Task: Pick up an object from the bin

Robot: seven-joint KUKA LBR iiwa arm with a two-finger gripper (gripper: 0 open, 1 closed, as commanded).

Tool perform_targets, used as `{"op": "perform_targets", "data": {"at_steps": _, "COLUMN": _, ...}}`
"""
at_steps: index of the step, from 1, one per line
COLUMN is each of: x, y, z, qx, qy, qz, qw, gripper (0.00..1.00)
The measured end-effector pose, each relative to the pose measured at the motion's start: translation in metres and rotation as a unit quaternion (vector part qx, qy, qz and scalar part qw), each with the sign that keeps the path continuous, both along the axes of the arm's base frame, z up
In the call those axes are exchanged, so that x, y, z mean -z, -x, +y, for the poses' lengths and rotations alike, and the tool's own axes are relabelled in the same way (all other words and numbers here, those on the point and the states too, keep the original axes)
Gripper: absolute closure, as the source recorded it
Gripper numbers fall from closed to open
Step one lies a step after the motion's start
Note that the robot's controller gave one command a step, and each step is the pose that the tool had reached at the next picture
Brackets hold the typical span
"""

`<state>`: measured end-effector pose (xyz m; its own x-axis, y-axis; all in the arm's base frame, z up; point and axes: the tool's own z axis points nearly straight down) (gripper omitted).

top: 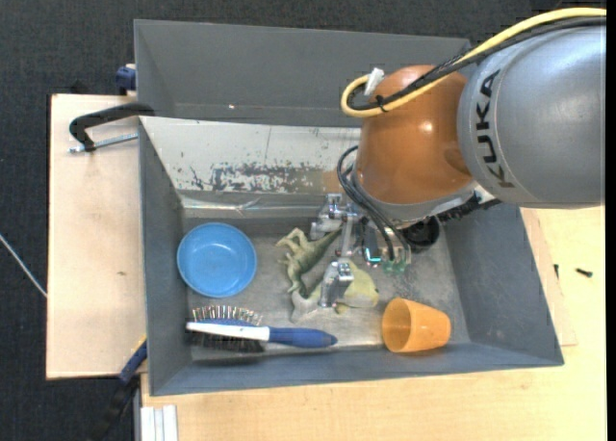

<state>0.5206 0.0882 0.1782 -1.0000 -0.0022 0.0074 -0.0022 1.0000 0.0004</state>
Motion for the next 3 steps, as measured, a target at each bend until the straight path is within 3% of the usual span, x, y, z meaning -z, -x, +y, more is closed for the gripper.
{"op": "perform_targets", "data": {"at_steps": 1, "x": 0.0963, "y": -0.0256, "z": -0.0408, "qx": 0.010, "qy": 0.000, "qz": -0.0111, "qw": 0.9999, "gripper": 0.00}}
{"op": "perform_targets", "data": {"at_steps": 2, "x": 0.0946, "y": -0.0258, "z": -0.0392, "qx": 0.008, "qy": -0.001, "qz": -0.0122, "qw": 0.9999, "gripper": 1.00}}
{"op": "perform_targets", "data": {"at_steps": 3, "x": 0.0988, "y": -0.0218, "z": -0.0385, "qx": 0.008, "qy": -0.001, "qz": -0.0059, "qw": 1.0000, "gripper": 0.00}}
